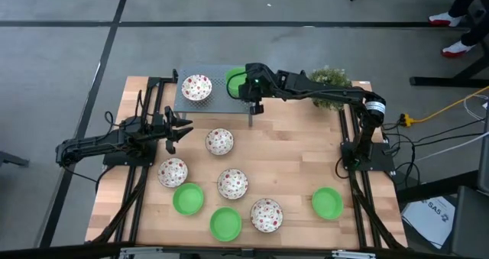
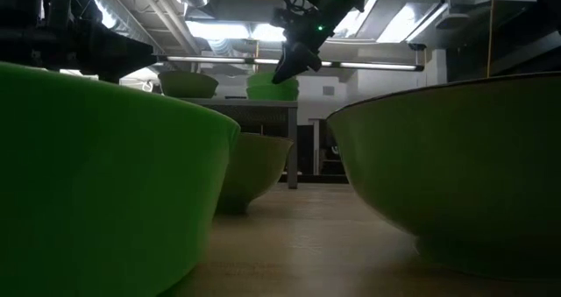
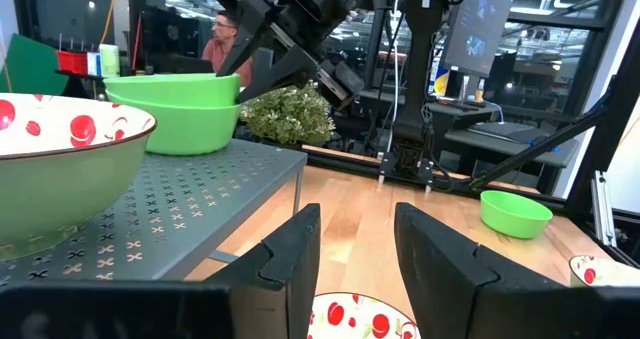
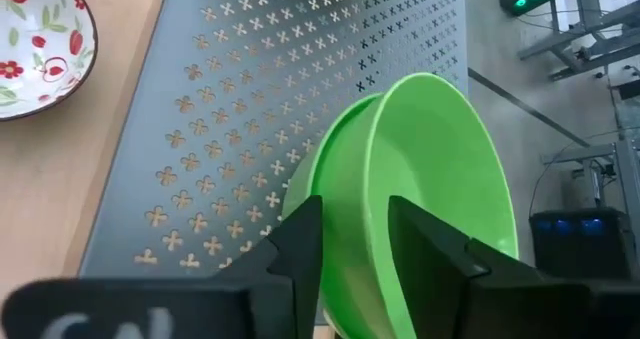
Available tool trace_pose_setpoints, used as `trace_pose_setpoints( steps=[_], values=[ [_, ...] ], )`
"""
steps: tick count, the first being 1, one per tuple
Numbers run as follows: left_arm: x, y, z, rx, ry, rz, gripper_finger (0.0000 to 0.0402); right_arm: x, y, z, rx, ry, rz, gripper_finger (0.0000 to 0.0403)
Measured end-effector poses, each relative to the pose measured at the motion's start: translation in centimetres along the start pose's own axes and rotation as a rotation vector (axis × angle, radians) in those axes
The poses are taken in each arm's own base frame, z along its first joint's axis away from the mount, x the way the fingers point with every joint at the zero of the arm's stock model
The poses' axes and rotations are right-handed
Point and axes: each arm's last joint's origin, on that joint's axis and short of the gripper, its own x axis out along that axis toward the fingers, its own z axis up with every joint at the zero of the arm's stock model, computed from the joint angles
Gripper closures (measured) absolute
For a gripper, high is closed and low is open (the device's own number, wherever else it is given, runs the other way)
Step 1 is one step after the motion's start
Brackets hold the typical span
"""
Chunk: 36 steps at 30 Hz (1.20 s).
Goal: Pick & Place Mini bowls
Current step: Stack the green bowl on the green bowl on the shelf, then stack the white bowl on top of the white bowl on the shelf
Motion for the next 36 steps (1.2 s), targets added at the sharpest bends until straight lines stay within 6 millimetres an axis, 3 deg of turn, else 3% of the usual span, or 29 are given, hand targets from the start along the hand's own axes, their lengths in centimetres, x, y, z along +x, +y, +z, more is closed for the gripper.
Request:
trace_pose_setpoints(
  steps=[13, 26, 36],
  values=[
    [0.0, 0.0, 0.0, 0.0, 0.0, 0.0, 0.0276, -0.3, -0.3, 0.5, 0.021, -0.043, -0.032, 0.0285],
    [0.0, 0.0, 0.0, 0.0, 0.0, 0.0, 0.0276, -0.7, -0.4, 1.3, 0.241, -0.182, 0.054, 0.0285],
    [0.0, 0.0, 0.0, 0.0, 0.0, 0.0, 0.0276, -1.0, -0.5, 2.1, 0.276, -0.25, 0.05, 0.0285]
  ],
)
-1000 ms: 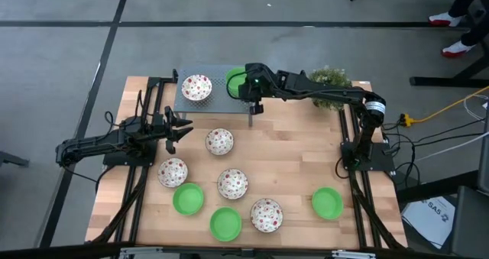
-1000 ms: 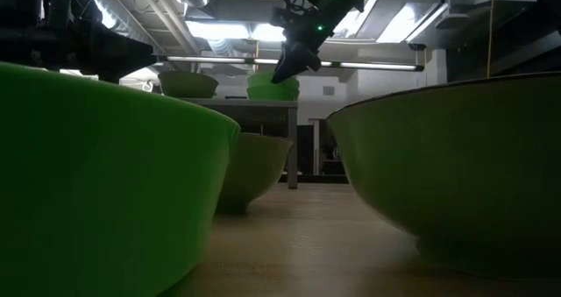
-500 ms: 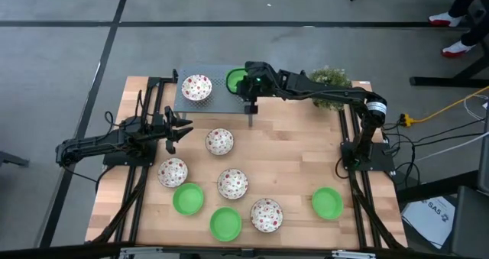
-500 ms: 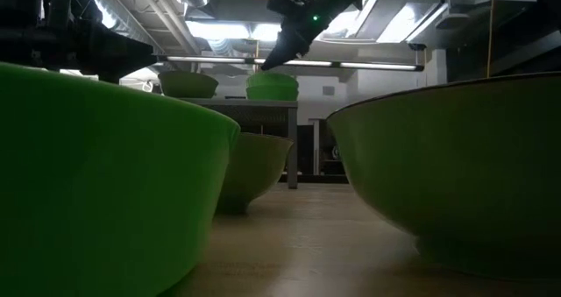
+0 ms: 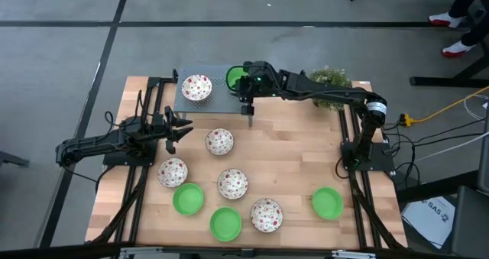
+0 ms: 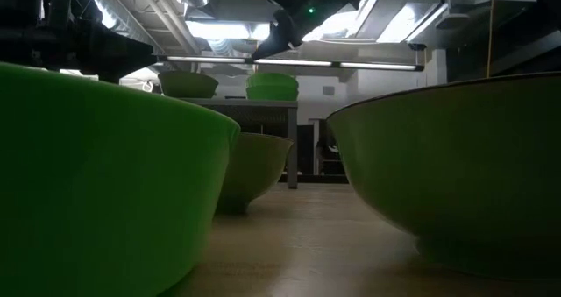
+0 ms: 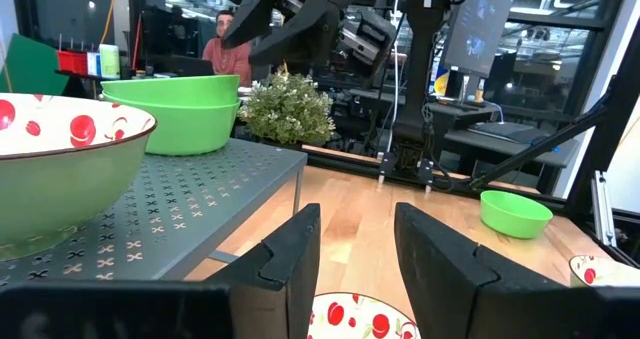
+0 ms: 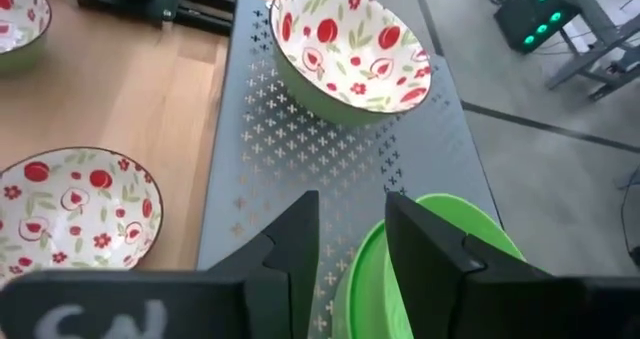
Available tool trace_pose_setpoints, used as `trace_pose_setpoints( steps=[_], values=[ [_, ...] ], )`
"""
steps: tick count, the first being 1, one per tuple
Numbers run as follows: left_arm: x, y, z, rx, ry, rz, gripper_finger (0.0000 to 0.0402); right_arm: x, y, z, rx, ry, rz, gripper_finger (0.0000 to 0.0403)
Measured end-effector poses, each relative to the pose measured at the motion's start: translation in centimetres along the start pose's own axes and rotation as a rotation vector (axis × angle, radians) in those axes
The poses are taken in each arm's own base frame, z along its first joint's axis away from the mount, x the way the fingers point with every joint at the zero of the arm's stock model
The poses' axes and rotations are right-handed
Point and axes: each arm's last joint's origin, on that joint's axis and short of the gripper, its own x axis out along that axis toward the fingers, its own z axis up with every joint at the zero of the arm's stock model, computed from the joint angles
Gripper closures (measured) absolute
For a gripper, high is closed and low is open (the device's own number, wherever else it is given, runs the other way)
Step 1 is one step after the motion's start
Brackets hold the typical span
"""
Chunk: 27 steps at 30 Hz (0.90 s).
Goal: Pick & Place Mini bowls
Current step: Stack the white bowl on top of the white bowl on the shelf
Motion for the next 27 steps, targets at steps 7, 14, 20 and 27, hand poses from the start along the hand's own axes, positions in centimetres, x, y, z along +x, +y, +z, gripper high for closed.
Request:
trace_pose_setpoints(
  steps=[7, 14, 20, 27],
  values=[
    [0.0, 0.0, 0.0, 0.0, 0.0, 0.0, 0.0276, -0.6, 0.0, 1.3, 0.013, -0.025, -0.043, 0.0285],
    [0.0, 0.0, 0.0, 0.0, 0.0, 0.0, 0.0276, -1.1, 0.3, 2.5, 0.009, -0.044, -0.078, 0.0285],
    [0.0, 0.0, 0.0, 0.0, 0.0, 0.0, 0.0276, -1.2, 0.9, 3.1, 0.003, -0.067, -0.071, 0.0285],
    [0.0, 0.0, 0.0, 0.0, 0.0, 0.0, 0.0276, -1.3, 1.3, 3.3, -0.002, -0.076, -0.063, 0.0285]
  ],
)
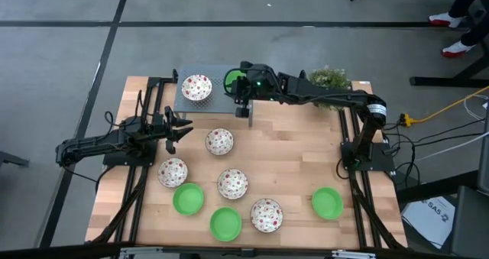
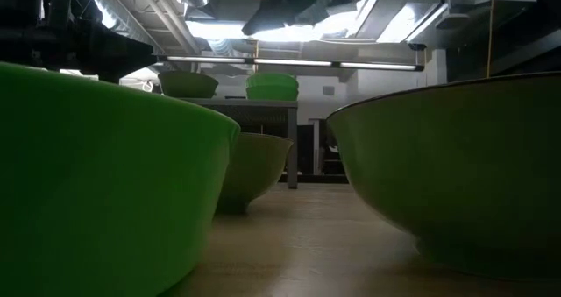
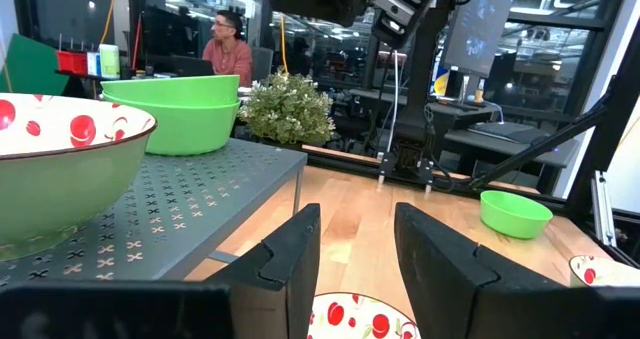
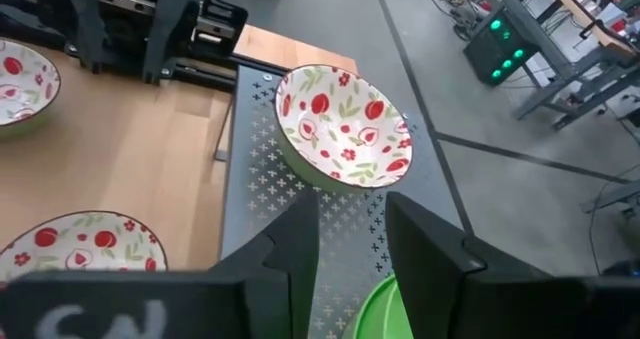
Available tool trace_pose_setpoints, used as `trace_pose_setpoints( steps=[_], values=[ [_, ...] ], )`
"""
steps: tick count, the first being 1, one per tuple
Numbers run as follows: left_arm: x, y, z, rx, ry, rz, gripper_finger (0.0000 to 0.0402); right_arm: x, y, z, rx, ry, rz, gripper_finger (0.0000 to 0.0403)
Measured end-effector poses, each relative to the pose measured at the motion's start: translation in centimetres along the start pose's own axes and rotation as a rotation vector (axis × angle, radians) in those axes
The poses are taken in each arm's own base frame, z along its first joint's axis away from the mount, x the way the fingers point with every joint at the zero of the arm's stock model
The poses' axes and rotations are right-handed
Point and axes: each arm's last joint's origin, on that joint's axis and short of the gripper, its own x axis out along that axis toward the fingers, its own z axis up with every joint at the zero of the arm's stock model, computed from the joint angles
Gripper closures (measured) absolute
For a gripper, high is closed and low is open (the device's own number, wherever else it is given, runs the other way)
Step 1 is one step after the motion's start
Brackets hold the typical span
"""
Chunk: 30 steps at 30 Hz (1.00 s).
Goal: Pick & Place Mini bowls
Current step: Stack the white bowl on top of the white bowl on the shelf
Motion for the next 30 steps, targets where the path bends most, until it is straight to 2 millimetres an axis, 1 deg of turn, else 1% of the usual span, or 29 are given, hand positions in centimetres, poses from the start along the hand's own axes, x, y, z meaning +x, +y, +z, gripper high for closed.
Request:
trace_pose_setpoints(
  steps=[10, 16, 26, 28, 30],
  values=[
    [0.0, 0.0, 0.0, 0.001, 0.0, 0.0, 0.0276, -0.1, 0.8, 0.4, -0.008, -0.009, 0.018, 0.0285],
    [0.0, 0.0, 0.0, 0.0, 0.0, 0.0, 0.0276, -0.1, 0.9, 0.4, 0.063, -0.013, 0.028, 0.0285],
    [0.0, 0.0, 0.0, 0.0, 0.0, 0.0, 0.0276, -0.2, 1.4, 0.6, 0.093, -0.023, 0.065, 0.0284],
    [0.0, 0.0, 0.0, 0.0, 0.0, 0.0, 0.0276, -0.2, 1.5, 0.6, 0.091, -0.02, 0.07, 0.0279],
    [0.0, 0.0, 0.0, 0.0, 0.0, 0.0, 0.0276, -0.2, 1.7, 0.6, 0.091, -0.018, 0.076, 0.0263]
  ],
)
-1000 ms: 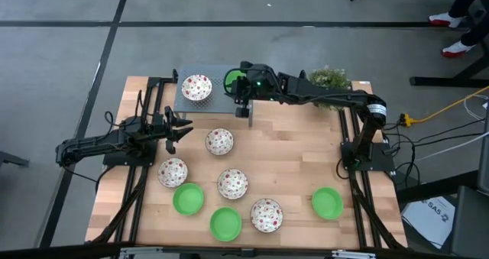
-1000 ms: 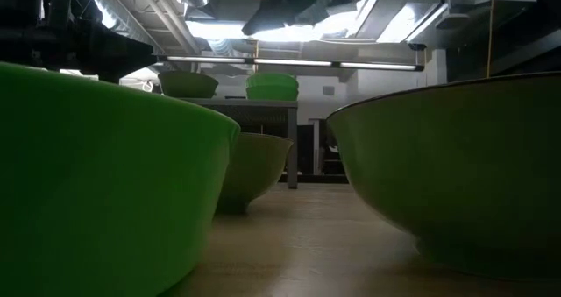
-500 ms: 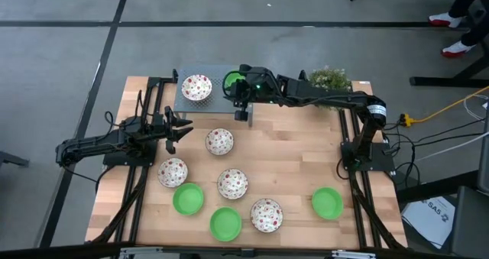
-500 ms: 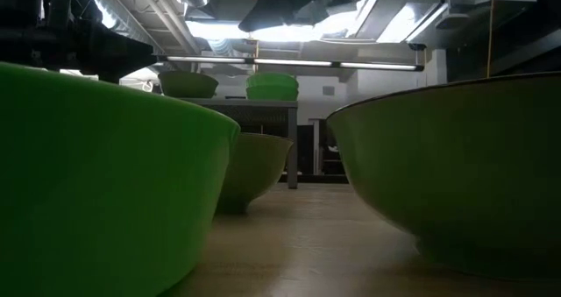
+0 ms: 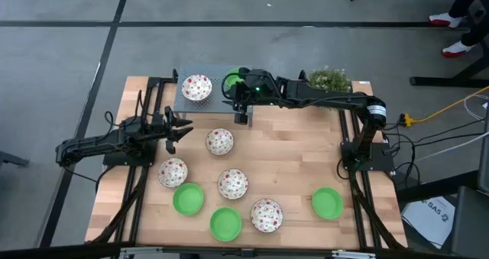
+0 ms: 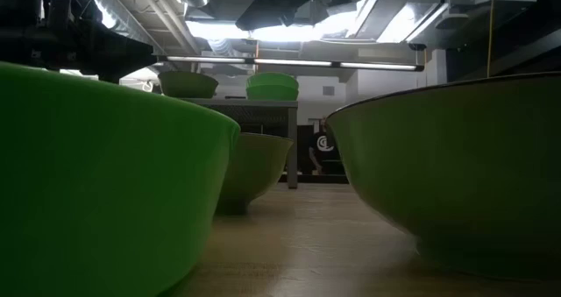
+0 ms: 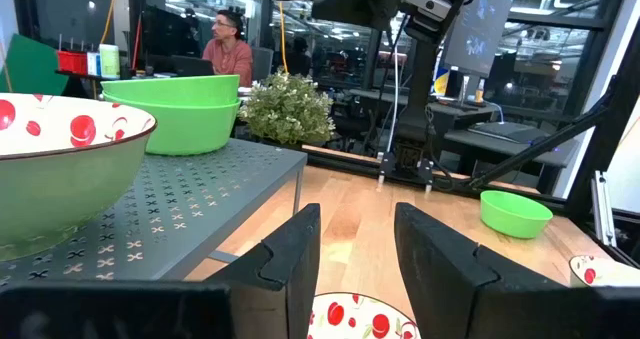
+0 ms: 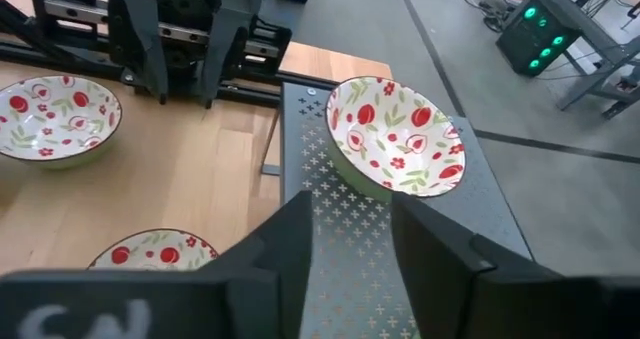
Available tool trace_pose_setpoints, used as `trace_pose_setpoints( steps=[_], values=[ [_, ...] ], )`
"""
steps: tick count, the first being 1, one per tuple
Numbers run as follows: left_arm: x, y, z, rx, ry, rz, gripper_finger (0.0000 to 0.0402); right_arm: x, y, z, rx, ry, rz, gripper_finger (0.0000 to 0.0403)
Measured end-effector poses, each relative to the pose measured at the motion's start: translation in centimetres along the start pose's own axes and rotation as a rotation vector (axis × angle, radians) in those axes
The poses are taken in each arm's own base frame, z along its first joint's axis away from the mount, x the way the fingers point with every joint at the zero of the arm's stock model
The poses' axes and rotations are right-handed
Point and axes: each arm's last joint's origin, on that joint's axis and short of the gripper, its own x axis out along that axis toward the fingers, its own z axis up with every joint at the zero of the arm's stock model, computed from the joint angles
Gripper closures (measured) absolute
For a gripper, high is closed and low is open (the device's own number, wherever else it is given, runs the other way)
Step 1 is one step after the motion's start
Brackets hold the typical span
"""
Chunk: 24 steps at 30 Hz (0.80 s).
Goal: Pick & Place Mini bowls
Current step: Stack the white bowl on top of the white bowl on the shelf
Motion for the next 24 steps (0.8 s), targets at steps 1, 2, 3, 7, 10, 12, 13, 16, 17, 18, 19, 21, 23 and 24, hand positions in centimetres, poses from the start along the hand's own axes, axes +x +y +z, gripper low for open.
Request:
trace_pose_setpoints(
  steps=[1, 2, 3, 7, 10, 12, 13, 16, 17, 18, 19, 21, 23, 24],
  values=[
    [0.0, 0.0, 0.0, 0.0, 0.0, 0.0, 0.0276, 0.0, 0.1, 0.0, -0.002, 0.003, 0.004, 0.0251],
    [0.0, 0.0, 0.0, 0.0, 0.0, 0.0, 0.0276, -0.1, 0.3, 0.1, -0.003, 0.004, 0.005, 0.0238],
    [0.0, 0.0, 0.0, 0.0, 0.0, 0.0, 0.0276, -0.1, 0.4, 0.1, -0.005, 0.004, 0.002, 0.0223],
    [0.0, 0.0, 0.0, 0.0, 0.0, 0.0, 0.0276, -0.6, 1.0, 0.5, -0.014, 0.013, -0.038, 0.0169],
    [0.0, 0.0, 0.0, 0.0, 0.0, 0.0, 0.0276, -0.9, 1.6, 0.8, -0.022, 0.025, -0.06, 0.0142],
    [0.0, 0.0, 0.0, 0.0, 0.0, 0.0, 0.0276, -1.0, 2.2, 0.9, -0.028, 0.026, -0.048, 0.0132],
    [0.0, 0.0, 0.0, 0.0, 0.0, 0.0, 0.0276, -1.0, 2.4, 1.0, -0.031, 0.026, -0.042, 0.013],
    [0.0, 0.0, 0.0, 0.0, 0.0, 0.0, 0.0276, -1.4, 3.1, 1.3, -0.038, 0.016, -0.026, 0.0127],
    [0.0, 0.0, 0.0, 0.0, 0.0, 0.0, 0.0276, -1.5, 3.3, 1.4, -0.04, 0.011, -0.021, 0.0127],
    [0.0, 0.0, 0.0, 0.0, 0.0, 0.0, 0.0276, -1.5, 3.6, 1.5, -0.043, 0.008, -0.015, 0.0127],
    [0.0, 0.0, 0.0, 0.0, 0.0, 0.0, 0.0276, -1.6, 3.9, 1.6, -0.046, 0.006, -0.009, 0.0127],
    [0.0, 0.0, 0.0, 0.0, 0.0, 0.0, 0.0276, -1.7, 4.4, 1.8, -0.052, 0.002, 0.005, 0.0127],
    [0.0, 0.0, 0.0, 0.0, 0.0, 0.0, 0.0276, -1.8, 5.1, 2.0, -0.059, -0.004, 0.019, 0.0127],
    [0.0, 0.0, 0.0, 0.0, 0.0, 0.0, 0.0276, -1.9, 5.4, 2.1, -0.062, -0.007, 0.026, 0.0127]
  ],
)
